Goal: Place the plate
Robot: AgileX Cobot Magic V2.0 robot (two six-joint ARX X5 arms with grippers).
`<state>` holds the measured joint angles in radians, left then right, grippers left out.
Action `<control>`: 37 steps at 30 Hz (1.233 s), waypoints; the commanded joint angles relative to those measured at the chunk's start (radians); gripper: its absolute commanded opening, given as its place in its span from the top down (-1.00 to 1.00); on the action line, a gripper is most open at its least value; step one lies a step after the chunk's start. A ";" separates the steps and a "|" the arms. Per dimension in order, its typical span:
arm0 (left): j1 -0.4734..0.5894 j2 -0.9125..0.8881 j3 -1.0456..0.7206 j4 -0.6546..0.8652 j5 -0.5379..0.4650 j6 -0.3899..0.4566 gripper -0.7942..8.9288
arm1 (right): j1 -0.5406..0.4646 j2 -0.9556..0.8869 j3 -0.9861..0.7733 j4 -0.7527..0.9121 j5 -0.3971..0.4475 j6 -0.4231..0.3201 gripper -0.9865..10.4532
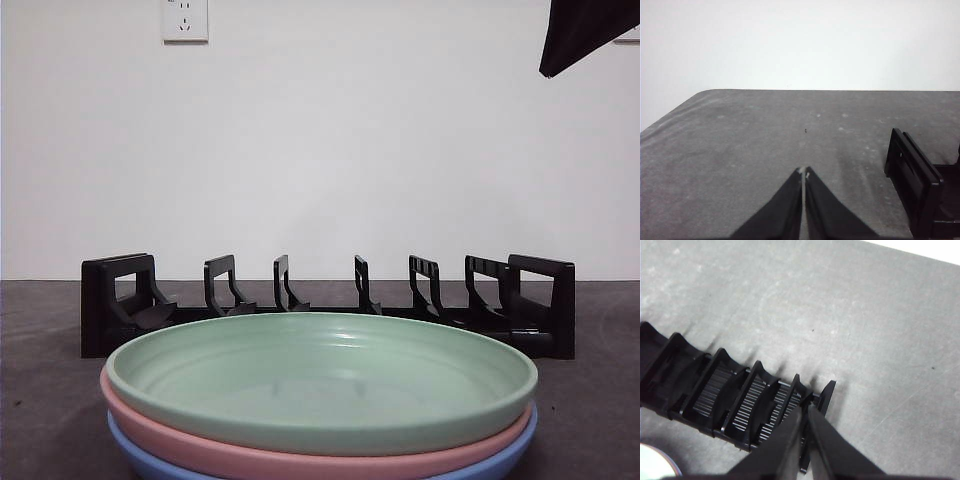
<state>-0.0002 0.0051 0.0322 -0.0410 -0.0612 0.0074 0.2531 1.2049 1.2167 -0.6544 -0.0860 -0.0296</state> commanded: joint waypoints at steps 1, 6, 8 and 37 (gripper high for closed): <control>0.001 -0.002 -0.019 0.013 -0.002 0.000 0.82 | 0.002 0.008 0.010 0.031 0.000 -0.005 0.79; 0.001 -0.002 -0.019 0.011 -0.002 0.000 0.82 | 0.002 0.008 0.010 0.055 0.000 -0.005 0.79; 0.001 -0.002 -0.019 0.011 -0.002 0.000 0.82 | 0.002 0.008 0.010 0.061 0.000 -0.005 0.79; 0.001 -0.002 -0.019 0.011 -0.002 0.000 0.82 | -0.251 -1.199 -1.156 0.507 0.068 0.033 0.79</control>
<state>-0.0002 0.0051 0.0322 -0.0406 -0.0612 0.0071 0.0002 0.0151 0.0692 -0.1486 -0.0219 -0.0132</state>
